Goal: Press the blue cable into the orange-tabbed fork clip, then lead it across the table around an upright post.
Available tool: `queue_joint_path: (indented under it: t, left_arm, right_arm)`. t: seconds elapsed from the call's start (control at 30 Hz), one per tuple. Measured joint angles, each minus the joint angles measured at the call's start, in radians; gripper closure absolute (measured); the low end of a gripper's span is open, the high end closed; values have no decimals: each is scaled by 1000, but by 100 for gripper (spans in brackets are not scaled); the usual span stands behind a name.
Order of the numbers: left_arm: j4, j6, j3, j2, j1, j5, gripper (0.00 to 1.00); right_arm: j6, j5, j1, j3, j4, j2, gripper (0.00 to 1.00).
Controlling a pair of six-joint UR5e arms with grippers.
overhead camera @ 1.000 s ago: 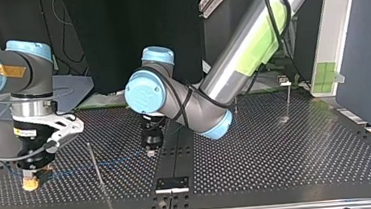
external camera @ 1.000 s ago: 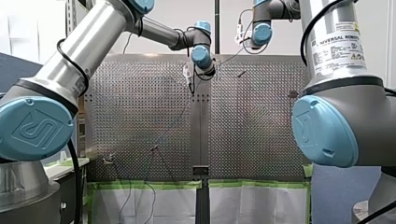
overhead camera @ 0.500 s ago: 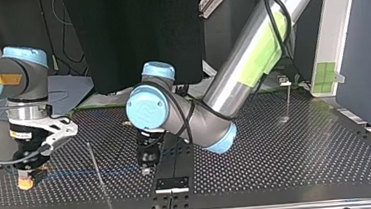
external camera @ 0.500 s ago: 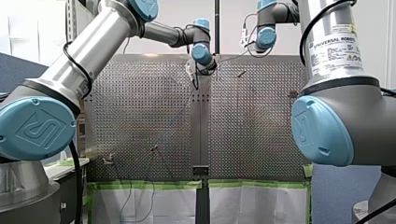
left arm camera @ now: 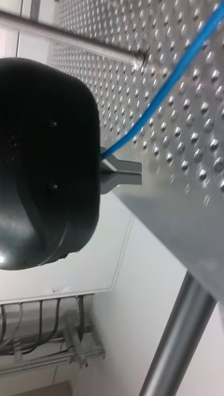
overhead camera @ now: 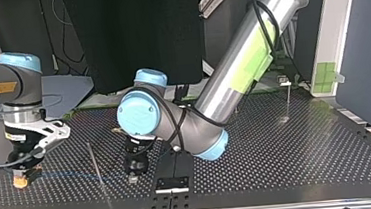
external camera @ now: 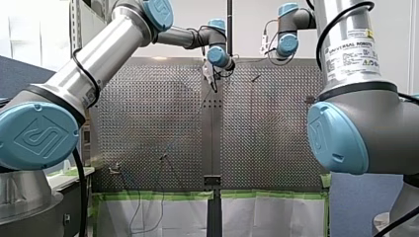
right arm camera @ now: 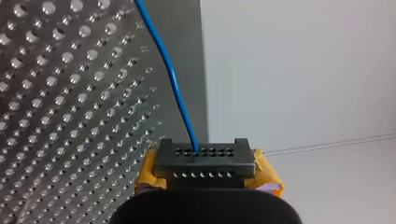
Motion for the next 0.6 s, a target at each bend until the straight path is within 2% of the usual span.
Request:
queue_joint_path:
  t: [0.1, 0.3, 0.6]
  left_arm:
    - [0, 1, 29, -6, -3, 2, 100]
    - [19, 10, 76, -9, -9, 7, 100]
    - [51, 47, 25, -18, -27, 4, 100]
  right_arm:
    - [1, -11, -10, 0, 0, 10, 100]
    - [5, -57, -35, 0, -5, 20, 100]
    - [65, -142, -75, 1, -40, 26, 100]
